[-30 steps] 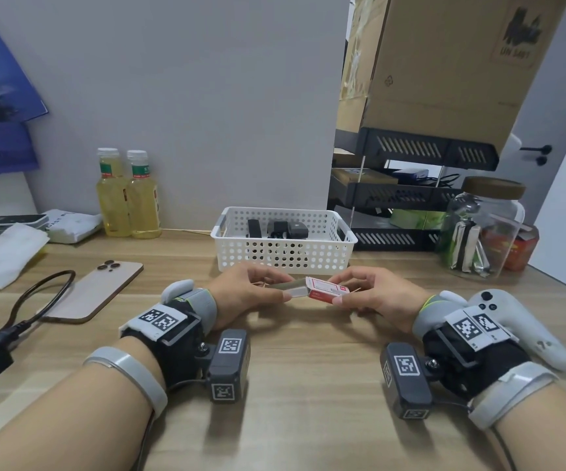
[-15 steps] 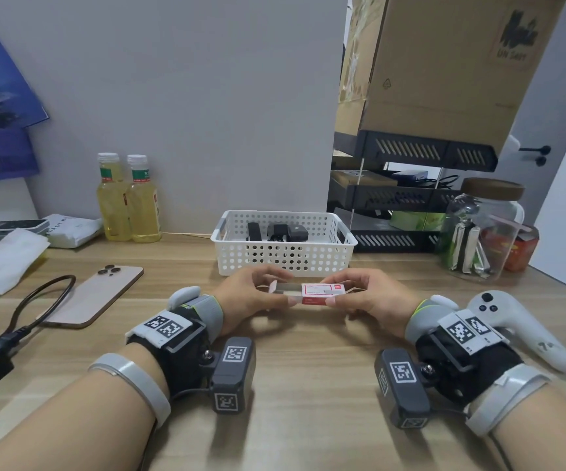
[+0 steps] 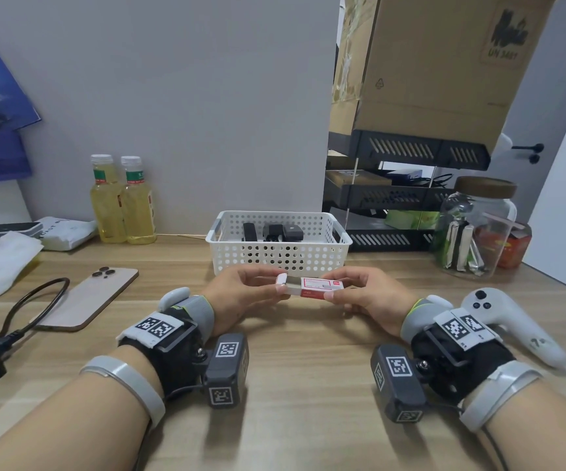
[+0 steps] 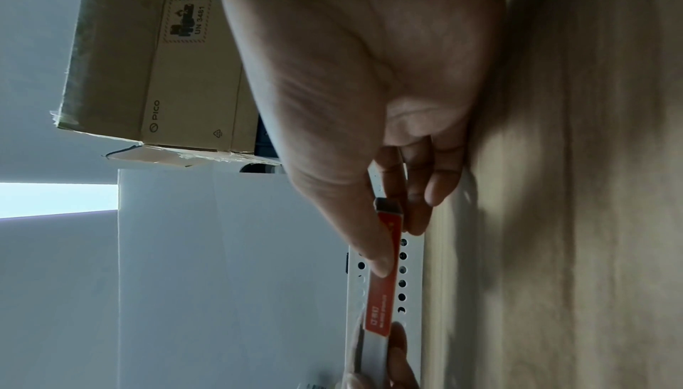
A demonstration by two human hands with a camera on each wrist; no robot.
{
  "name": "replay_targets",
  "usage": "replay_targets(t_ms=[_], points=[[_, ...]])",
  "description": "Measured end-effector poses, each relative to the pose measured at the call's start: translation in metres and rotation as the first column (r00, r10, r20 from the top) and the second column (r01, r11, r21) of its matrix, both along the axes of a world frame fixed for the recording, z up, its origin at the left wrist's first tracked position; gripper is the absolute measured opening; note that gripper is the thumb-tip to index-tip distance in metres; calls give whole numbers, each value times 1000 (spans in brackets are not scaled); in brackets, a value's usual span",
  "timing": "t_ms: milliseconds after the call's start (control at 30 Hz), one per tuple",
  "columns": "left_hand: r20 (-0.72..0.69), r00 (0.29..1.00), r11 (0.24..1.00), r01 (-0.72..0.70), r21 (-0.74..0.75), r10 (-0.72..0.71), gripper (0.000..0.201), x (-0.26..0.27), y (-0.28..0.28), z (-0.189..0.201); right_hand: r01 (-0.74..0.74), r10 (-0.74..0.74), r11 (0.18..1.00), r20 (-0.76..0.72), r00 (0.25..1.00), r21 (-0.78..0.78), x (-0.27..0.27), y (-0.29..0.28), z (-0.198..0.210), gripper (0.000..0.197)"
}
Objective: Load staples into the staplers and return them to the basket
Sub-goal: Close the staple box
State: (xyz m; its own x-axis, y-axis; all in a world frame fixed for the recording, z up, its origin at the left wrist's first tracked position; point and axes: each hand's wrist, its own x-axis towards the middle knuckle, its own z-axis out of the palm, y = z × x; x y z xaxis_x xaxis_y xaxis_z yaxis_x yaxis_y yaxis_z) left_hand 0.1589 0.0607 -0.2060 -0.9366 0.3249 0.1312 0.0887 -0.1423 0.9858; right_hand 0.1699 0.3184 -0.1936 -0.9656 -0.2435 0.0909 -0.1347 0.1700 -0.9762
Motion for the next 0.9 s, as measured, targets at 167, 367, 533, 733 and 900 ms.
replay_targets(t_ms=[167,367,533,733,900], points=[[-57,998,980,-19,-196,8,46,0,-1,-2,-20,22,999,-34,999,44,3,-4,1,28],[-78,997,952,-13,-305,-11,45,6,1,3,-40,44,997,-45,998,72,4,-7,1,26],[-106,994,930,-44,-365,5,36,9,3,7,-39,42,997,-44,998,71,5,-11,0,26],[-150,989,920,-77,-384,21,38,12,8,9,-52,57,993,-46,997,110,6,-13,1,23],[-163,985,950,-96,-296,49,36,11,9,9,-62,67,985,-28,997,162,1,-15,2,23]])
